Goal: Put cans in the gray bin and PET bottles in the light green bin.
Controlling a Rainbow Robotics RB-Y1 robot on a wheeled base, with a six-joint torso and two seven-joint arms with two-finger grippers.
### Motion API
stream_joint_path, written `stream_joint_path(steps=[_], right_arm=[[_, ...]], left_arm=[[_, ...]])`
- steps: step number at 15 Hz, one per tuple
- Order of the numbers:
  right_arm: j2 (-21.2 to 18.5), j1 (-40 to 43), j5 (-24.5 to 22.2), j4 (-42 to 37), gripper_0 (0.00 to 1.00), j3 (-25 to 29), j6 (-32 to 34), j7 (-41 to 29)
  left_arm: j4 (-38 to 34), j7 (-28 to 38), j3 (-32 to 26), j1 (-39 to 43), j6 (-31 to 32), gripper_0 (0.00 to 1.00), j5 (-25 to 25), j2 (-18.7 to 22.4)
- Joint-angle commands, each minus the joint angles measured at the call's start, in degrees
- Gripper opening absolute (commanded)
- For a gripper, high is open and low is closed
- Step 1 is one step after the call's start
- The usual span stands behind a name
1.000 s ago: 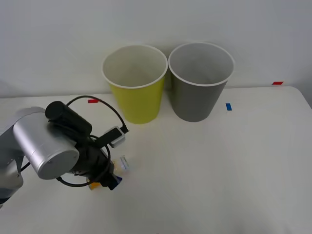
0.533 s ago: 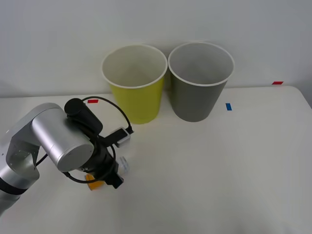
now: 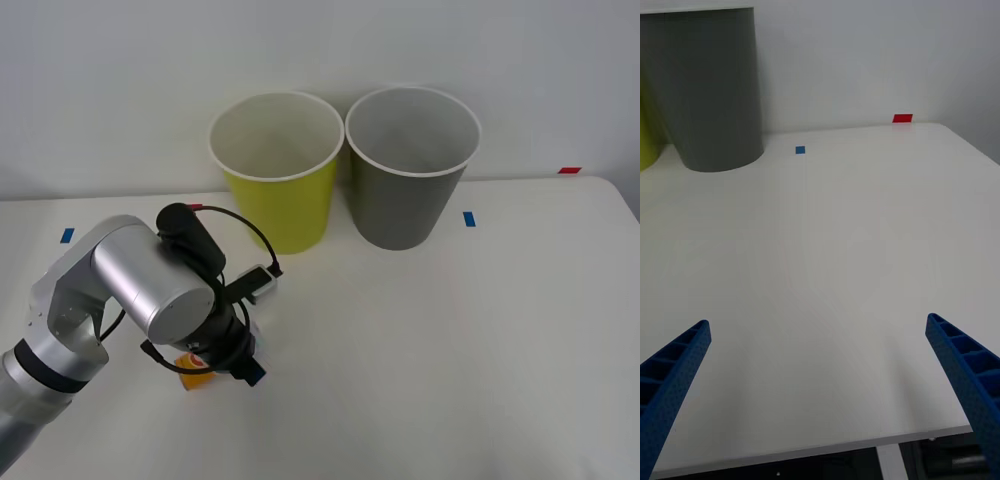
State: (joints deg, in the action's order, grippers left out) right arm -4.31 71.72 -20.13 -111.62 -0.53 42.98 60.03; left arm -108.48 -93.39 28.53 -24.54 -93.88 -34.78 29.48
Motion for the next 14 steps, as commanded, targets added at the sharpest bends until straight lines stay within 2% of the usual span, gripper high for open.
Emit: stream_joint_path(steps=[1, 5, 11, 13, 14], right_arm=[[0.00, 0.00, 0.00, 0.00, 1.00, 0.00, 0.00, 0.00], [0.00, 0.00, 0.00, 0.00, 1.00, 0.00, 0.00, 0.00], [0.00, 0.00, 0.00, 0.00, 1.00, 0.00, 0.00, 0.00], [0.00, 0.00, 0.00, 0.00, 1.00, 0.00, 0.00, 0.00], [0.00, 0.00, 0.00, 0.00, 1.00, 0.00, 0.00, 0.00]], left_arm=[[2.22, -0.39, 0.04, -0.69, 0.01, 1.00, 0.67, -1.00], [4.95, -0.92, -0.05, -1.04, 0.01, 0.99, 1.99, -2.84], [6.62, -2.15, -0.05, -1.39, 0.19, 0.97, 3.05, -3.55], [6.70, -2.24, -0.05, -1.39, 0.19, 0.87, 3.05, -3.72], [6.70, -2.24, -0.05, -1.39, 0.19, 0.73, 3.05, -3.90]])
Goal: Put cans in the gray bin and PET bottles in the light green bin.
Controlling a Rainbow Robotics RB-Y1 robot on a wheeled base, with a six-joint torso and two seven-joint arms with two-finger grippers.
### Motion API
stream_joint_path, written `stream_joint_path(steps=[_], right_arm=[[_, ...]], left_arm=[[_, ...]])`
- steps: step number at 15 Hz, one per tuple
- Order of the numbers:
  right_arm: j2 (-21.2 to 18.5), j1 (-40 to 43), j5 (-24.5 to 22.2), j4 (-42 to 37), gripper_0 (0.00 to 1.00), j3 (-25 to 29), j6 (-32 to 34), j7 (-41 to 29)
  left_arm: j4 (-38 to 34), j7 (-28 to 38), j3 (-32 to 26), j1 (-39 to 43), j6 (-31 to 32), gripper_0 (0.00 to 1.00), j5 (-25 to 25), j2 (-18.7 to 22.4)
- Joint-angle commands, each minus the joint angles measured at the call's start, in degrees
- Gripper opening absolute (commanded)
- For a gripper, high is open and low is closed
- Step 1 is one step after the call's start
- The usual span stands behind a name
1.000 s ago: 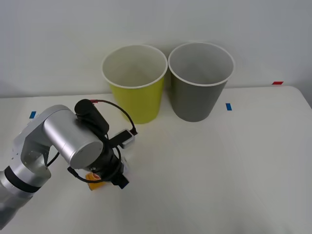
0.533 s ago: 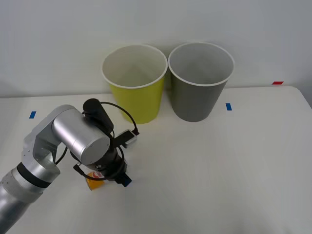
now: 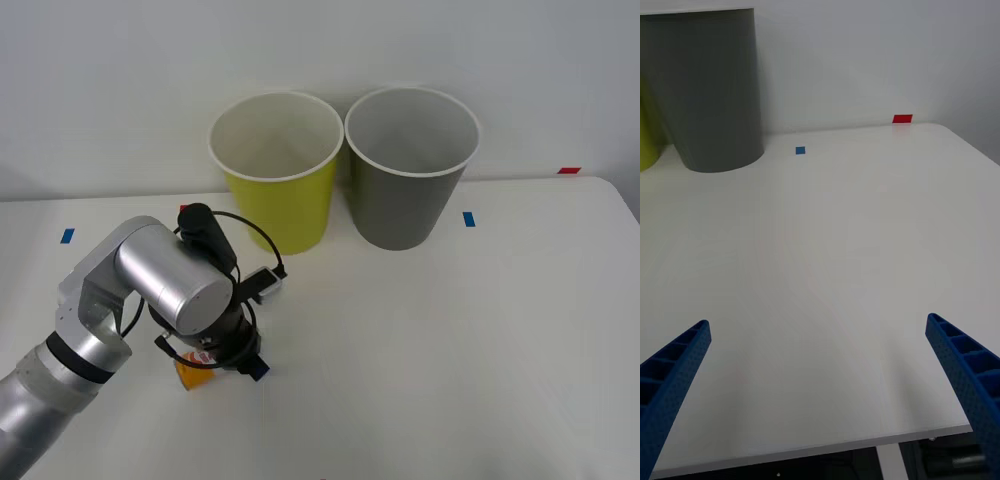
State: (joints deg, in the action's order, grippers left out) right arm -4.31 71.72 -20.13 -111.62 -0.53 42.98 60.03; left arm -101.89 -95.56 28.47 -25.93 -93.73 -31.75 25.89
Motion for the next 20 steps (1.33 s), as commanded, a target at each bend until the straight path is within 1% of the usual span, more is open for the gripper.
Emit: stream_joint_path(steps=[1, 2, 3, 4, 10, 13, 16, 17, 18, 20], right_arm=[[0.00, 0.00, 0.00, 0.00, 1.00, 0.00, 0.00, 0.00], [0.00, 0.00, 0.00, 0.00, 1.00, 0.00, 0.00, 0.00], [0.00, 0.00, 0.00, 0.00, 1.00, 0.00, 0.00, 0.00], [0.00, 0.00, 0.00, 0.00, 1.00, 0.00, 0.00, 0.00], [0.00, 0.00, 0.00, 0.00, 1.00, 0.00, 0.00, 0.00], [0.00, 0.00, 0.00, 0.00, 1.00, 0.00, 0.00, 0.00], [0.00, 0.00, 0.00, 0.00, 1.00, 0.00, 0.00, 0.00], [0.00, 0.00, 0.00, 0.00, 1.00, 0.00, 0.00, 0.00], [0.00, 0.00, 0.00, 0.00, 1.00, 0.00, 0.00, 0.00], [0.00, 0.00, 0.00, 0.00, 1.00, 0.00, 0.00, 0.00]], left_arm=[[0.11, -0.06, 0.01, 0.00, 0.04, 0.60, 0.02, -0.49], [0.11, -0.06, 0.01, 0.00, 0.04, 0.42, 0.02, -0.49], [0.11, -0.24, 0.01, 0.00, 0.04, 0.02, -0.07, -0.49], [0.02, -0.42, 0.01, 0.00, 0.04, 0.00, -0.15, -0.58], [-0.24, -1.21, 0.01, 0.00, 0.57, 0.00, -0.50, -0.67], [-3.32, -0.77, 0.01, 0.09, 1.89, 0.00, 0.29, -0.49], [-9.03, 0.20, 0.01, 0.97, 4.17, 0.00, 0.46, 1.62], [-12.72, 0.46, -0.08, 2.02, 4.44, 0.00, 1.08, 2.59], [-15.88, 0.64, -0.79, 3.51, 4.61, 0.00, 2.04, 2.94], [-22.21, 0.38, -4.21, 7.12, 4.70, 0.00, 2.40, 3.03]])
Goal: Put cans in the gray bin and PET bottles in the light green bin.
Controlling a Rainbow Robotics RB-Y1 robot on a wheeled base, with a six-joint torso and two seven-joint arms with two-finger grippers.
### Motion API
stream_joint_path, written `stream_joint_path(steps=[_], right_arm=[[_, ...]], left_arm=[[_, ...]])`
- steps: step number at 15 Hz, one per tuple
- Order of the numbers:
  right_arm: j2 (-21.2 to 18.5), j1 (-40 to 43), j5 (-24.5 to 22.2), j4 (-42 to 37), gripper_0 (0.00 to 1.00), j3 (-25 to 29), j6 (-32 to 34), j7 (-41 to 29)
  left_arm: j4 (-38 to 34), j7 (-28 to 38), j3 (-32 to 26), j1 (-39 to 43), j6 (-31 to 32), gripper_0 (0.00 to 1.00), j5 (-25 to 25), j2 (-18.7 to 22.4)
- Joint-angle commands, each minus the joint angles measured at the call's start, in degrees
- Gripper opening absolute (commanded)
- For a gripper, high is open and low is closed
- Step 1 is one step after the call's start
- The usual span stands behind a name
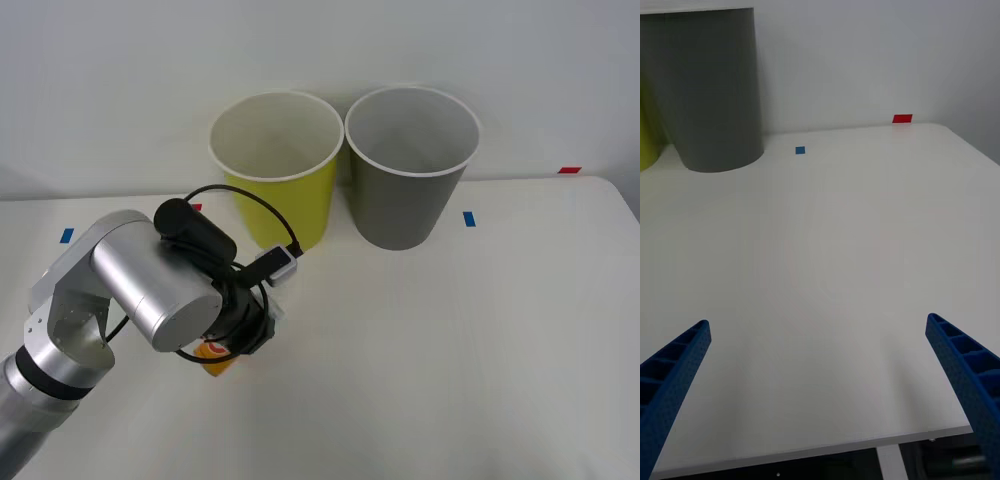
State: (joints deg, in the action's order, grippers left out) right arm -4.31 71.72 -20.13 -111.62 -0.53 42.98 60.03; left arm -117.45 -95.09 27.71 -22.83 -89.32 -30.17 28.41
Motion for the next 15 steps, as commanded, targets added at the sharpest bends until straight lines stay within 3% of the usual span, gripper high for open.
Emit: stream_joint_path(steps=[1, 5, 11, 15], right_arm=[[0.00, 0.00, 0.00, 0.00, 1.00, 0.00, 0.00, 0.00], [0.00, 0.00, 0.00, 0.00, 1.00, 0.00, 0.00, 0.00], [0.00, 0.00, 0.00, 0.00, 1.00, 0.00, 0.00, 0.00], [0.00, 0.00, 0.00, 0.00, 1.00, 0.00, 0.00, 0.00]], left_arm=[[-9.55, -0.19, -5.21, 5.60, 0.29, 0.00, 0.72, 0.68], [-20.28, -0.27, -13.04, 10.08, 0.46, 0.00, -1.83, 0.33], [-30.03, -1.07, -31.32, 14.56, 6.26, 0.00, -18.70, -2.13], [-32.55, -2.12, -39.93, 14.48, 8.11, 0.00, -25.21, -5.74]])
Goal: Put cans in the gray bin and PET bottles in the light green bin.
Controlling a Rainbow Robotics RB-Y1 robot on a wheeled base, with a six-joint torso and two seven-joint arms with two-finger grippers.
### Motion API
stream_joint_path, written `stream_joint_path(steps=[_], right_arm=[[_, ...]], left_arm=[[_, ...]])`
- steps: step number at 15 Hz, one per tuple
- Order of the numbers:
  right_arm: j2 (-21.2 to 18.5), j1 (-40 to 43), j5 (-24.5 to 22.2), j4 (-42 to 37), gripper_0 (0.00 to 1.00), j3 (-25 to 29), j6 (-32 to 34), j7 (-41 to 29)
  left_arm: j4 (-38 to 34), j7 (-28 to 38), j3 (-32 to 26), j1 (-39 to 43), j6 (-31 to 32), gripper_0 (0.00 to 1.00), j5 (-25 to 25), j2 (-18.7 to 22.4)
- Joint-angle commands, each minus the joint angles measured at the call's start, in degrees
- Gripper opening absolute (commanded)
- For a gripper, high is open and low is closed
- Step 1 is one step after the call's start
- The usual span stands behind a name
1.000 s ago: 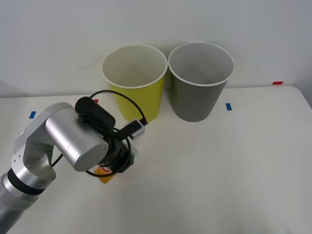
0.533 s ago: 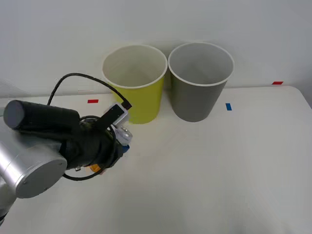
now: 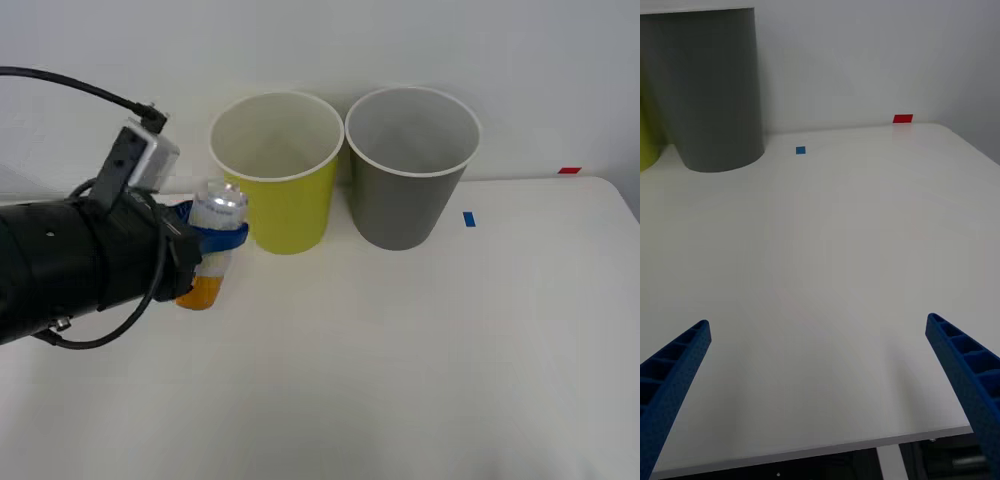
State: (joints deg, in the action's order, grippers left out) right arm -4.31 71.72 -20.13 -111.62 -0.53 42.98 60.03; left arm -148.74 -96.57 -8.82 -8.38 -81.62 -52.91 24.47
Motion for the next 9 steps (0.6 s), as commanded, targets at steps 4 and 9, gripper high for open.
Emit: stream_joint_path(steps=[4, 9], right_arm=[[0.00, 0.00, 0.00, 0.00, 1.00, 0.00, 0.00, 0.00], [0.00, 0.00, 0.00, 0.00, 1.00, 0.00, 0.00, 0.00]], left_arm=[[-1.26, -0.19, -6.56, 0.03, 0.49, 0.00, -1.93, -3.47], [-1.26, -0.46, -7.18, -0.05, 0.49, 0.00, -1.23, -7.42]])
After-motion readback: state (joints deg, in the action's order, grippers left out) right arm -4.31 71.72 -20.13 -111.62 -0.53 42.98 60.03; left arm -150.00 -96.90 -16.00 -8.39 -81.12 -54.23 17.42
